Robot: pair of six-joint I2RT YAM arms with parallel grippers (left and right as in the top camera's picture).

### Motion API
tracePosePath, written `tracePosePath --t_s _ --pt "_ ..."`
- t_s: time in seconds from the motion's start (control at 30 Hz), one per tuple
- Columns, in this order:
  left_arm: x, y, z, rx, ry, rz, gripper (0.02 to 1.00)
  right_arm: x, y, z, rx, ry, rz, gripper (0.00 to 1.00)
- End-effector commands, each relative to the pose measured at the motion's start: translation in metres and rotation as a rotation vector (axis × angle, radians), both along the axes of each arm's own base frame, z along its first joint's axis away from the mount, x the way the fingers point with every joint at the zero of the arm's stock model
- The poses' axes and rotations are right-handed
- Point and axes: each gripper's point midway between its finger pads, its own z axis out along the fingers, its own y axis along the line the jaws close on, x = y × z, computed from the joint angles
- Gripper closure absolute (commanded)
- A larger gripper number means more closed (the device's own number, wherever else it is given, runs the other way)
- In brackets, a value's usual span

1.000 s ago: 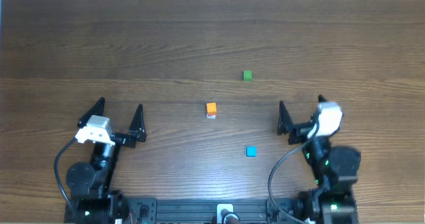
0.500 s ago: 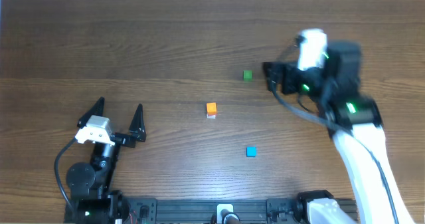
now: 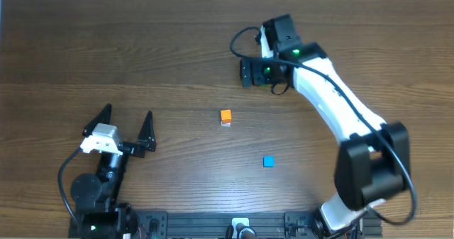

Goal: Stack Cubes

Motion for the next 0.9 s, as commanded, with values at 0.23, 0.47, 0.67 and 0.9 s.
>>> tracePosePath --t_s 0.23,0.47,0.67,0.9 --pt "0.000 0.000 -0.001 0.016 -0.005 0.001 0.020 0.004 -0.038 -0.045 -0.192 0.086 -0.159 0.007" --pt "0.000 0.000 -0.001 0.016 -0.005 0.001 0.020 0.010 -0.040 -0.064 -0.214 0.096 -0.174 0.009" --pt "0.000 0.000 -0.001 0.016 -0.005 0.001 0.020 0.020 -0.038 -0.073 -0.194 0.077 -0.213 0.009" --pt "0.000 0.000 -0.001 0.016 -0.005 0.001 0.020 0.024 -0.036 -0.073 -0.187 0.064 -0.216 0.093"
